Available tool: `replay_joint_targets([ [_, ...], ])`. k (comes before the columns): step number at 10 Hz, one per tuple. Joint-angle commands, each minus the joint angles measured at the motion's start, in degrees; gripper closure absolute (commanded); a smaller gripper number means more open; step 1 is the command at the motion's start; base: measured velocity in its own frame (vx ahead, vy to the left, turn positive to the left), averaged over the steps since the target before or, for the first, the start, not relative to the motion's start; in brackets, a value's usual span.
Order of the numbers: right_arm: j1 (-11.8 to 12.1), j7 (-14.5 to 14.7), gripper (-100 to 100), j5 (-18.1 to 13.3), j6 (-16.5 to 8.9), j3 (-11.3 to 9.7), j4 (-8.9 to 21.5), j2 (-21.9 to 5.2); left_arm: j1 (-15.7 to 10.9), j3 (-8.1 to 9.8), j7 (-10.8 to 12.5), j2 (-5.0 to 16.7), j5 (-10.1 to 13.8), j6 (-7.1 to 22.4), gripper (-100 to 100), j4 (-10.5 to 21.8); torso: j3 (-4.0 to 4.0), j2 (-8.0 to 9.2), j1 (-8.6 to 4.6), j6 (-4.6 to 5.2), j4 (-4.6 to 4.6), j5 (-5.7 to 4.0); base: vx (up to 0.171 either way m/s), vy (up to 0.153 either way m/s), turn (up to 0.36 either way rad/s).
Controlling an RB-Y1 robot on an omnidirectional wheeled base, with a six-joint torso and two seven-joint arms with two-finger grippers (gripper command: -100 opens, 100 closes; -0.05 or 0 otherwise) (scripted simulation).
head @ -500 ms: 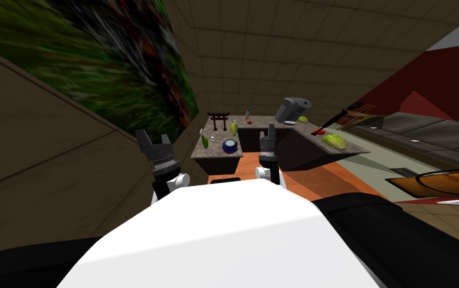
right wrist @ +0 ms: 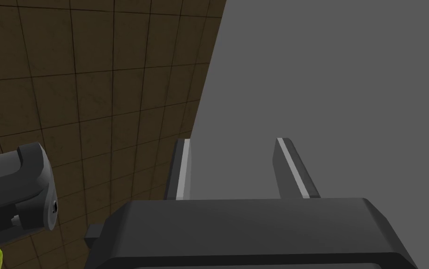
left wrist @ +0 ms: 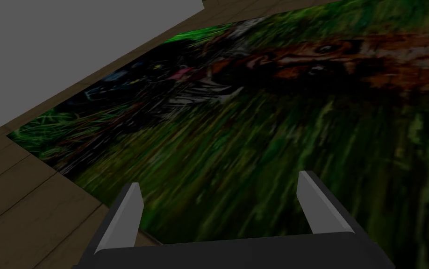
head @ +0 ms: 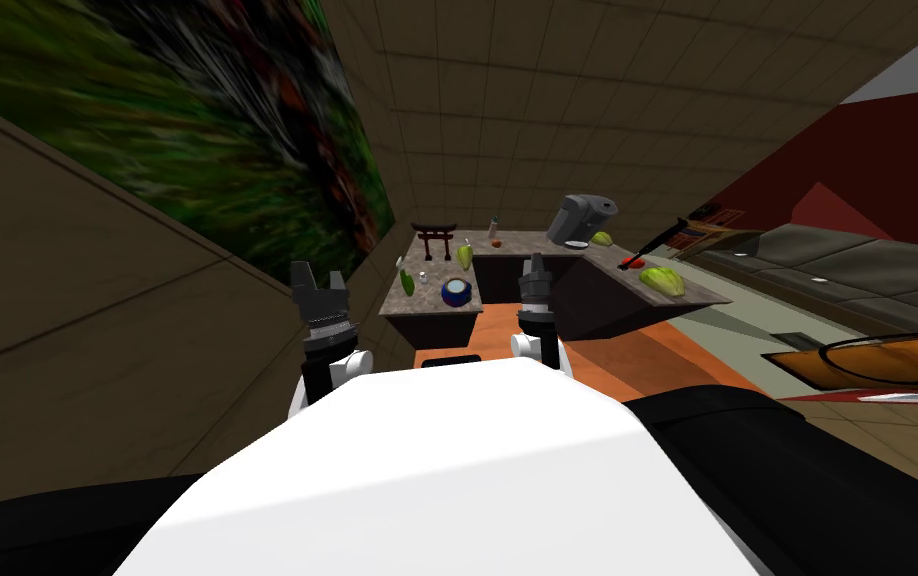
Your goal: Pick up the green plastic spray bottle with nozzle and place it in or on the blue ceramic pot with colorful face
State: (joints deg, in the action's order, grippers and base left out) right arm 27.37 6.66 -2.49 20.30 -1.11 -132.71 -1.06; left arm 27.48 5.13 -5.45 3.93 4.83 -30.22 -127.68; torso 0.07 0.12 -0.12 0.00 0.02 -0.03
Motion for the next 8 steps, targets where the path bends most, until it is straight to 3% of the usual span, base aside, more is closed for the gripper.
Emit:
replay_joint_targets([
  [1, 0.0, 0.0, 0, 0.0, 0.0, 0.0, 0.0, 0.0, 0.08, 0.37, -0.27, 2.1, -0.6, 0.74, -100, 1.25, 0.0, 0.0, 0.0, 0.0, 0.0, 0.0, -0.029, -0.041, -0.033],
  [8, 0.0, 0.0, 0, 0.0, 0.0, 0.0, 0.0, 0.0, 0.56, 2.66, -1.9, 11.99, -4.36, 6.22, -100, 8.02, -0.02, -0.03, -0.07, 0.0, -0.01, -0.02, -0.028, -0.054, -0.052],
])
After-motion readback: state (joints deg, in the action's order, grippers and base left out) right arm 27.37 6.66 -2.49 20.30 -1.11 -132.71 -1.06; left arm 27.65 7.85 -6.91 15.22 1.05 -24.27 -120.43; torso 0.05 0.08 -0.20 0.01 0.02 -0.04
